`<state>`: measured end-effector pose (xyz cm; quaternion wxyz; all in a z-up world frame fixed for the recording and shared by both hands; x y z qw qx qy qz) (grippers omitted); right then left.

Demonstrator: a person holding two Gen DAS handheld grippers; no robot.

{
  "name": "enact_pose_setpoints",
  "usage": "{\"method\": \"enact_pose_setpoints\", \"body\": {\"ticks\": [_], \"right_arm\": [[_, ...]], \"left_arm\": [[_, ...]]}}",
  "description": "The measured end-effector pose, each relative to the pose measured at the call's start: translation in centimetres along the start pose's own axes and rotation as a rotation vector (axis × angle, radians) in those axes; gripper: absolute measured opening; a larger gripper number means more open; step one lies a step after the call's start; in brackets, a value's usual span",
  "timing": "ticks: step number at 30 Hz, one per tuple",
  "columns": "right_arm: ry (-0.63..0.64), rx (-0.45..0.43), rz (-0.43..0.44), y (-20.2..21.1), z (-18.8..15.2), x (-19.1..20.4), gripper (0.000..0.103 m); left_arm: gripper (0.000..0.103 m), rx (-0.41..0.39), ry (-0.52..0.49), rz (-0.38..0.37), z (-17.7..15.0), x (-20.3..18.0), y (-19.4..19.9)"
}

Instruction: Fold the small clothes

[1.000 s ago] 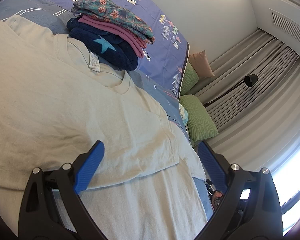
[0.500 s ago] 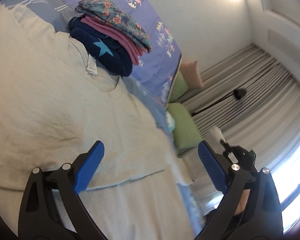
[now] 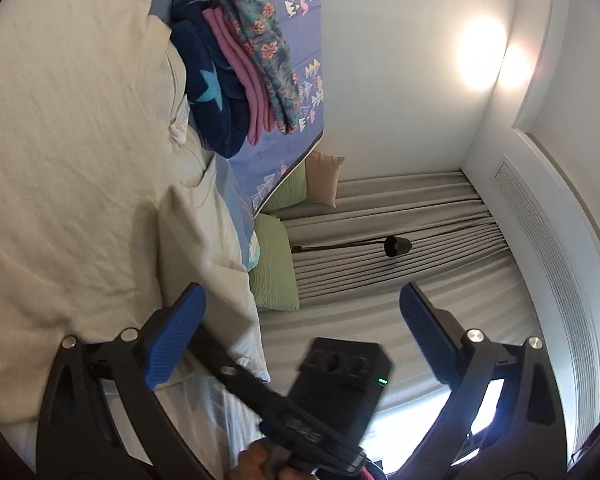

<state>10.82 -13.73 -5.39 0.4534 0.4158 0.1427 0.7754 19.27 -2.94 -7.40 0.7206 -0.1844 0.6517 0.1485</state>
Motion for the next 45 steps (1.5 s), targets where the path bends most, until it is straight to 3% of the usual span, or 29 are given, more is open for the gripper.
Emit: {"method": "enact_pose_setpoints", "body": {"ticks": [5, 12, 16, 21, 24, 26, 29, 33, 36, 39, 41, 45], "right_arm": [[0.0, 0.019, 0.007, 0.0, -0.8, 0.1, 0.011], [0.081, -0.045, 0.014, 1.0, -0.5, 2.2, 0.011], [0.228, -0.024, 0.01, 1.1, -1.2, 4.9, 0.011], [0.297, 0.017, 0.012, 0.4, -1.7, 6.0, 0.011], [0.277, 0.025, 0.009, 0.3, -1.6, 5.5, 0.025], [0.274, 0.019, -0.003, 0.4, -1.3, 5.1, 0.046], [0.278, 0.018, 0.033, 0.8, -1.2, 5.2, 0.055], [0.232, -0.027, 0.131, 2.7, -0.3, 5.4, 0.056], [0.167, -0.139, 0.118, 5.3, 1.7, 3.5, 0.056], [0.078, -0.243, 0.026, 7.5, 3.2, 0.4, 0.056], [-0.018, -0.287, 0.015, 8.4, 3.8, -1.8, 0.056], [-0.134, -0.3, 0.022, 8.6, 4.1, -4.6, 0.056]], "left_arm": [[0.099, 0.029, -0.026, 0.048, -0.6, -0.1, -0.2], [0.099, 0.072, -0.05, 0.162, -0.3, 0.2, -0.2], [0.099, 0.109, -0.129, 0.274, -0.7, 0.6, -1.5], [0.099, 0.128, -0.243, 0.455, -0.3, 1.6, -3.8], [0.099, 0.142, -0.254, 0.459, -0.4, 1.7, -3.9], [0.099, 0.15, -0.24, 0.442, -0.3, 1.7, -3.7], [0.097, 0.157, -0.199, 0.402, -0.2, 1.5, -3.0], [0.096, 0.158, -0.153, 0.345, -0.3, 1.1, -1.7], [0.093, 0.162, -0.125, 0.328, -0.5, 1.0, -1.2], [0.082, 0.173, -0.128, 0.369, -0.8, 1.3, -0.8], [0.073, 0.186, -0.156, 0.412, -1.2, 1.5, -0.9], [0.072, 0.224, -0.238, 0.478, -2.2, 1.4, -1.7]]}}
Point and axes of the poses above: each gripper's, at about its wrist camera, not at the fingertips, and y roughly against the way its jaws point, x to its left, z to its top, the point moved 7 cm from there along -y, roughly the way its jaws point, and after that the axes turned 4 degrees about y, right-handed, at the moved point
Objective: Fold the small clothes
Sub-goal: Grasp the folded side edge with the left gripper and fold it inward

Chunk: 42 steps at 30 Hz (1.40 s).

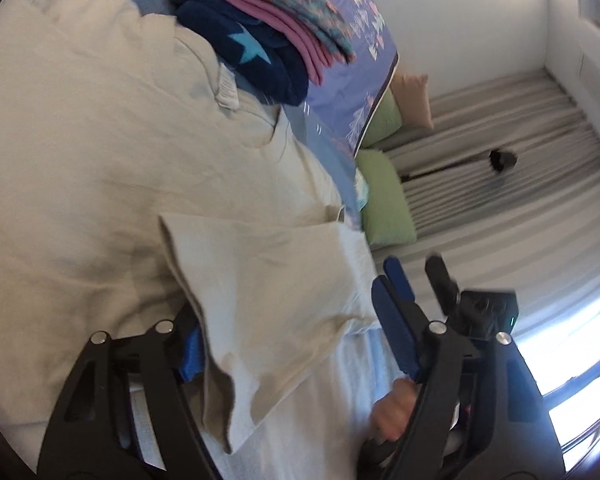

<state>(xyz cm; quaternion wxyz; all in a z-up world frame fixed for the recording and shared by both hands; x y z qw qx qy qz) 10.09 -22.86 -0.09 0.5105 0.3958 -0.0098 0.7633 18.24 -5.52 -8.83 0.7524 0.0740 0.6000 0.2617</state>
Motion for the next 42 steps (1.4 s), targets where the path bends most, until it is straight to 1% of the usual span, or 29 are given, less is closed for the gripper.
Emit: {"method": "enact_pose_setpoints", "body": {"ticks": [1, 2, 3, 4, 5, 7, 9, 12, 14, 17, 18, 20, 22, 24, 26, 28, 31, 33, 34, 37, 39, 40, 42], "right_arm": [[-0.02, 0.002, -0.001, -0.1, 0.2, -0.5, 0.056], [-0.034, 0.004, 0.0, -0.1, 0.2, -0.9, 0.056], [-0.046, 0.006, 0.002, -0.2, 0.3, -1.2, 0.056], [-0.058, 0.003, 0.004, -0.1, 0.6, -1.6, 0.056], [-0.066, -0.006, 0.002, 0.1, 1.0, -2.0, 0.056], [-0.078, -0.034, -0.007, 1.0, 2.0, -2.7, 0.056], [-0.107, -0.069, -0.007, 2.2, 2.9, -3.7, 0.057], [-0.192, -0.124, 0.003, 3.8, 4.3, -6.5, 0.058], [-0.278, -0.159, 0.019, 5.1, 5.0, -8.8, 0.06], [-0.47, -0.207, 0.096, 6.7, 5.7, -13.3, 0.062], [-0.555, -0.223, 0.135, 7.1, 5.6, -15.1, 0.063], [-0.66, -0.235, 0.179, 7.2, 5.4, -17.5, 0.063], [-0.718, -0.243, 0.189, 7.4, 5.4, -19.1, 0.063], [-0.73, -0.223, 0.161, 7.2, 5.4, -19.8, 0.063], [-0.717, -0.188, 0.129, 6.7, 5.4, -19.7, 0.063], [-0.692, -0.169, 0.125, 6.3, 5.6, -19.1, 0.063], [-0.67, -0.162, 0.113, 6.2, 5.6, -18.7, 0.064], [-0.682, -0.162, 0.112, 6.2, 5.5, -19.0, 0.064], [-0.691, -0.162, 0.114, 6.2, 5.4, -19.2, 0.064], [-0.706, -0.153, 0.122, 6.1, 4.9, -19.3, 0.064], [-0.703, -0.147, 0.12, 6.1, 4.8, -19.2, 0.064], [-0.701, -0.144, 0.122, 6.0, 4.8, -19.1, 0.064], [-0.697, -0.137, 0.124, 5.9, 4.7, -19.0, 0.066]], "left_arm": [[0.064, 0.0, -0.013, 0.016, -0.2, 0.0, -0.1], [0.046, 0.0, -0.019, 0.033, -0.4, 0.1, -0.2], [0.033, 0.004, -0.016, 0.05, -0.6, 0.5, -0.3], [0.007, 0.006, 0.001, 0.071, -0.7, 1.1, -0.5], [0.003, 0.006, 0.012, 0.089, -0.8, 1.6, -0.6], [0.003, -0.011, 0.012, 0.106, -0.6, 2.1, -0.5], [0.003, -0.032, -0.003, 0.096, -0.5, 1.8, -0.2], [0.003, -0.046, -0.014, 0.073, -0.5, 1.4, -0.2], [0.003, -0.037, -0.002, 0.069, -0.5, 1.2, -0.5], [0.003, -0.032, -0.003, 0.092, 0.1, 0.4, -0.6], [0.003, -0.03, -0.011, 0.099, 0.3, -0.1, -0.7], [0.003, -0.019, -0.048, 0.121, 1.0, -1.8, -0.8], [0.003, -0.02, -0.082, 0.131, 2.0, -3.6, -0.8], [0.003, -0.024, -0.108, 0.13, 2.8, -5.6, -0.5], [0.003, -0.034, -0.155, 0.123, 3.8, -8.4, 0.0], [0.003, -0.027, -0.195, 0.102, 4.5, -11.2, 0.2], [0.003, -0.024, -0.266, 0.093, 5.5, -15.7, 0.6], [0.003, -0.021, -0.279, 0.052, 6.4, -18.6, 1.0], [0.003, -0.023, -0.277, 0.02, 7.1, -20.4, 1.2], [0.003, -0.047, -0.312, 0.024, 8.1, -24.0, 1.7], [0.003, -0.055, -0.321, 0.024, 8.8, -25.3, 2.2], [0.003, -0.059, -0.309, 0.017, 9.1, -25.6, 2.8], [0.003, -0.076, -0.292, 0.011, 9.6, -25.5, 4.1]]}}
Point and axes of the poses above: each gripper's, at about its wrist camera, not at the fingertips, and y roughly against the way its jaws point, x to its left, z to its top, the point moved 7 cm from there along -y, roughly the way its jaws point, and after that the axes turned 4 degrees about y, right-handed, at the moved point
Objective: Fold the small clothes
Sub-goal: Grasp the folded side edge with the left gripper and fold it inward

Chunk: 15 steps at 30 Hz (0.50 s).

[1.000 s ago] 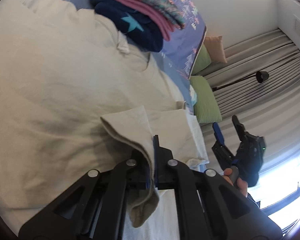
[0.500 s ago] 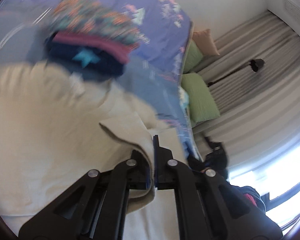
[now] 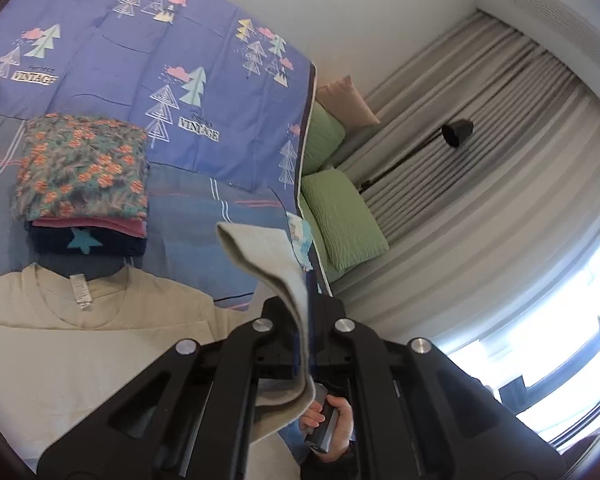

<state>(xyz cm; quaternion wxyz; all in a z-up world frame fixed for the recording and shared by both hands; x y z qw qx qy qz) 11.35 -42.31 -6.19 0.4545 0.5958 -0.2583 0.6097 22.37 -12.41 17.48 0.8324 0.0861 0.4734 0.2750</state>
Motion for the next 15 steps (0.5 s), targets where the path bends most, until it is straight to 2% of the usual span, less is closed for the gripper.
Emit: {"method": "enact_pose_setpoints", "body": {"ticks": [3, 8, 12, 15], "right_arm": [[-0.001, 0.011, 0.0, -0.1, -0.1, 0.0, 0.067], [0.013, 0.031, -0.018, -0.5, -0.6, -0.1, 0.067], [0.019, 0.04, -0.023, -0.6, -0.8, -0.1, 0.067], [0.016, 0.043, -0.022, -0.6, -0.8, -0.1, 0.067]], "left_arm": [[0.003, -0.018, 0.044, -0.011, -0.1, 1.7, 2.2], [0.003, -0.057, 0.119, 0.051, -0.4, 6.3, 5.4], [0.003, -0.088, 0.214, 0.1, -1.6, 12.5, 8.5], [0.003, -0.073, 0.271, 0.146, -3.6, 17.0, 9.6]]}}
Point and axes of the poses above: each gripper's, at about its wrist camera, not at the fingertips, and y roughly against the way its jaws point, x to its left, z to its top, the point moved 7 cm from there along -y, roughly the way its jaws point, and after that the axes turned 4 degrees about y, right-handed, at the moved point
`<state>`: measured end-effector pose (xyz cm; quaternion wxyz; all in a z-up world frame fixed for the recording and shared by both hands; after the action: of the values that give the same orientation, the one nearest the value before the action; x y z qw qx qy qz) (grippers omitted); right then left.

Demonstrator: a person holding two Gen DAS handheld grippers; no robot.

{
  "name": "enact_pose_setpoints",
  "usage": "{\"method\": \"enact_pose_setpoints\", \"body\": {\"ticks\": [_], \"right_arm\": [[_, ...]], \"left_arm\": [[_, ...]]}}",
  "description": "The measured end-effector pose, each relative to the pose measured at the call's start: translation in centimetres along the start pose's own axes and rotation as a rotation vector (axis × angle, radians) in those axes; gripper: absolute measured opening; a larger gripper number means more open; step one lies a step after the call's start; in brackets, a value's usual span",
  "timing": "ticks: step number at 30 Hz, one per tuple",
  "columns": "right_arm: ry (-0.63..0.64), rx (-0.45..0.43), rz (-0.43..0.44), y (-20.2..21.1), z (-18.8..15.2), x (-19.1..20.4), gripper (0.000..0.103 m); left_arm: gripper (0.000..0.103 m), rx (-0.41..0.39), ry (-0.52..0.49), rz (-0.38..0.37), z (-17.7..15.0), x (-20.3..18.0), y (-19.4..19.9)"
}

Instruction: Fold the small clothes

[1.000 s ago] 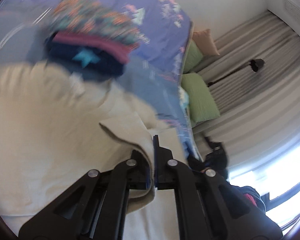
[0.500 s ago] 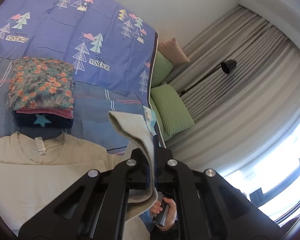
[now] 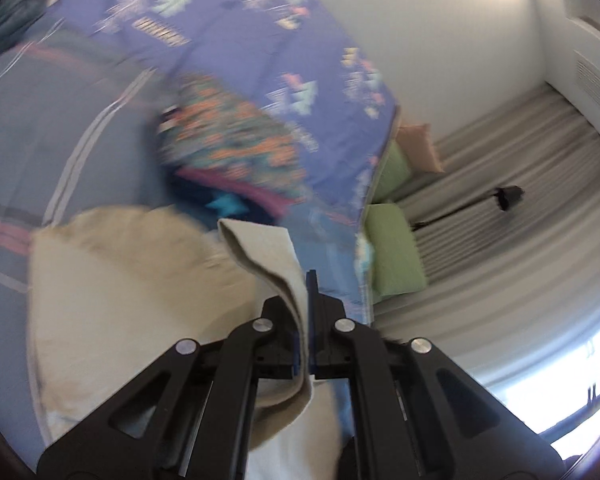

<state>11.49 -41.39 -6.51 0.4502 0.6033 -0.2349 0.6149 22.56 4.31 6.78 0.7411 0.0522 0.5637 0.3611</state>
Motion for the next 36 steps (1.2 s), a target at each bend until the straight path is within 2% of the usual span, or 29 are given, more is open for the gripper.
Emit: {"method": "enact_pose_setpoints", "body": {"ticks": [3, 6, 9, 11, 12, 14, 16, 18, 19, 21, 23, 27, 31, 36], "right_arm": [[0.002, 0.002, -0.002, 0.0, 0.0, 0.0, 0.067], [0.002, 0.003, -0.004, 0.0, 0.0, 0.0, 0.067], [0.005, 0.008, -0.006, -0.1, -0.1, 0.0, 0.067], [0.008, 0.008, -0.008, -0.1, -0.1, 0.0, 0.067], [0.009, 0.009, -0.008, -0.1, -0.1, 0.0, 0.067], [0.007, 0.009, -0.007, -0.1, -0.1, 0.0, 0.067], [0.003, 0.011, -0.002, -0.2, -0.1, 0.0, 0.067], [0.004, 0.013, -0.003, -0.2, -0.1, 0.0, 0.067], [0.005, 0.014, -0.003, -0.2, -0.1, 0.0, 0.067], [0.006, 0.015, -0.004, -0.2, -0.1, 0.0, 0.067], [0.007, 0.016, -0.004, -0.2, -0.2, 0.0, 0.067], [0.024, 0.02, -0.014, -0.4, -0.4, 0.1, 0.067], [0.039, 0.03, -0.019, -0.8, -0.6, 0.4, 0.067], [0.042, 0.037, -0.018, -1.0, -0.7, 0.3, 0.067]], "left_arm": [[0.003, 0.013, 0.093, 0.067, -1.3, 6.9, 0.1], [0.003, 0.005, 0.153, 0.118, -2.2, 11.8, 0.0], [0.007, 0.033, 0.141, 0.211, -3.8, 15.9, -1.0], [0.017, 0.05, 0.128, 0.265, -4.7, 17.6, -1.4], [0.017, 0.042, 0.112, 0.248, -4.8, 18.1, -1.4], [0.023, 0.016, 0.093, 0.216, -4.7, 18.1, -1.0], [0.03, -0.011, 0.06, 0.239, -4.4, 18.0, -0.5], [0.045, -0.044, -0.002, 0.3, -3.9, 17.4, 0.1], [0.06, -0.076, -0.048, 0.355, -3.5, 16.9, 0.6], [0.061, -0.11, -0.093, 0.388, -3.2, 16.0, 1.3], [0.061, -0.123, -0.103, 0.367, -3.0, 15.3, 1.5], [0.065, -0.125, -0.182, 0.312, -4.4, 11.8, 1.1], [0.067, -0.059, -0.242, 0.219, -7.0, 7.7, -2.2], [0.071, 0.092, -0.307, 0.157, -11.0, 4.1, -9.3]]}}
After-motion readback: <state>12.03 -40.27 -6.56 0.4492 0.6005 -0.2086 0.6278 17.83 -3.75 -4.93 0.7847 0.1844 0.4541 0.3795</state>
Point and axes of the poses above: each gripper's, at about its wrist camera, not at the fingertips, and y roughly against the way its jaws point, x to its left, z to its top, the point moved 7 cm from there along -y, roughly the way its jaws point, and after that the axes turned 4 degrees about y, right-handed, at the moved point
